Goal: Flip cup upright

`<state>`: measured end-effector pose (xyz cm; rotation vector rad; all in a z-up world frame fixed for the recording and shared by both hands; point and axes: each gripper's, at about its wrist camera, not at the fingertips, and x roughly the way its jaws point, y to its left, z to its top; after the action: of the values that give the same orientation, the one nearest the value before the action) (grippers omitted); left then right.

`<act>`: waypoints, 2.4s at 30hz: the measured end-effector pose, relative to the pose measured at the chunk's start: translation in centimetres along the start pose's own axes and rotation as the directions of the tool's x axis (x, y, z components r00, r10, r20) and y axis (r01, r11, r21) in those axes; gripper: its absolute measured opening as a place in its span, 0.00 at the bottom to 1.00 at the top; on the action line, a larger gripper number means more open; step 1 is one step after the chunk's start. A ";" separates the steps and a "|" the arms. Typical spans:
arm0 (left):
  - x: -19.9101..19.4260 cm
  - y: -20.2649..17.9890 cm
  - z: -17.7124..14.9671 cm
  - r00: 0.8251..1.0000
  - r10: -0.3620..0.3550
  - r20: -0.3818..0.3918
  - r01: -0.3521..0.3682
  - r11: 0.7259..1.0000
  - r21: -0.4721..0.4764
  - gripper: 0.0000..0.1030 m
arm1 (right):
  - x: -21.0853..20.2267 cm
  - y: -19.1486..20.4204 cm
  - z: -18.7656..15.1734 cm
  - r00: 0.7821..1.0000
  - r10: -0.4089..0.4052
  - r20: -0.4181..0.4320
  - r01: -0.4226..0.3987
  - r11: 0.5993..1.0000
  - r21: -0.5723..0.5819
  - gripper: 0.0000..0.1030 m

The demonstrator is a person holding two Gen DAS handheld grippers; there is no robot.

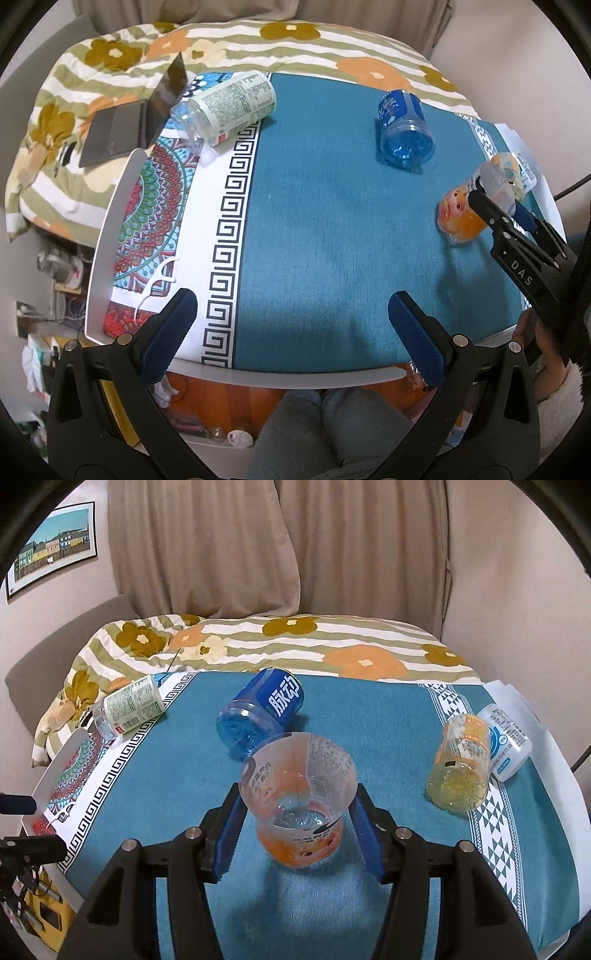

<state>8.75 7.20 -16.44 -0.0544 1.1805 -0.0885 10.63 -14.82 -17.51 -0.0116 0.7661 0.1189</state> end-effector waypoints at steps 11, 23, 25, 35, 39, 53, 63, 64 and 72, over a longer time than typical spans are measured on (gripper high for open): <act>-2.5 -0.3 -0.4 0.999 0.017 0.050 -0.016 1.000 -0.024 1.00 | -1.1 -0.6 0.1 1.000 0.024 -0.015 -0.024 0.999 0.026 0.99; -12.4 -3.9 0.6 0.966 0.034 0.255 -0.030 0.999 -0.019 1.00 | -12.8 -4.0 4.2 0.999 -0.032 -0.033 0.034 0.998 0.059 0.99; -13.4 -4.6 0.6 0.959 0.037 0.280 -0.033 0.999 -0.018 1.00 | -14.6 -4.7 4.8 0.998 -0.049 -0.043 0.051 0.997 0.055 0.99; -16.6 -7.7 -0.9 0.919 0.063 0.388 -0.071 0.997 0.008 1.00 | -18.5 -6.7 4.2 0.993 -0.105 -0.060 0.109 0.992 0.068 0.99; -17.2 -8.6 -1.7 0.909 0.063 0.412 -0.079 0.997 0.020 1.00 | -18.9 -7.1 3.6 0.994 -0.092 -0.057 0.097 0.991 0.090 0.99; -18.5 -9.4 -1.9 0.889 0.073 0.452 -0.096 0.995 0.029 1.00 | -19.4 -7.5 3.7 0.996 -0.082 -0.036 0.085 0.991 0.100 0.99; -18.6 -9.4 -1.8 0.885 0.064 0.460 -0.091 0.995 0.036 1.00 | -19.5 -7.5 4.0 0.995 -0.097 -0.036 0.100 0.990 0.103 0.99; -18.6 -9.4 -1.8 0.885 0.063 0.461 -0.091 0.995 0.038 1.00 | -19.5 -7.5 4.0 0.994 -0.099 -0.036 0.103 0.989 0.104 0.99; -18.6 -9.4 -1.6 0.886 0.054 0.462 -0.088 0.995 0.053 1.00 | -19.5 -7.5 3.9 0.994 -0.104 -0.038 0.108 0.988 0.107 0.99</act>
<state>-0.11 -0.35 0.91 0.0315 0.7005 -0.0493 0.26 -24.05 -1.46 0.0490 0.8015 -0.0244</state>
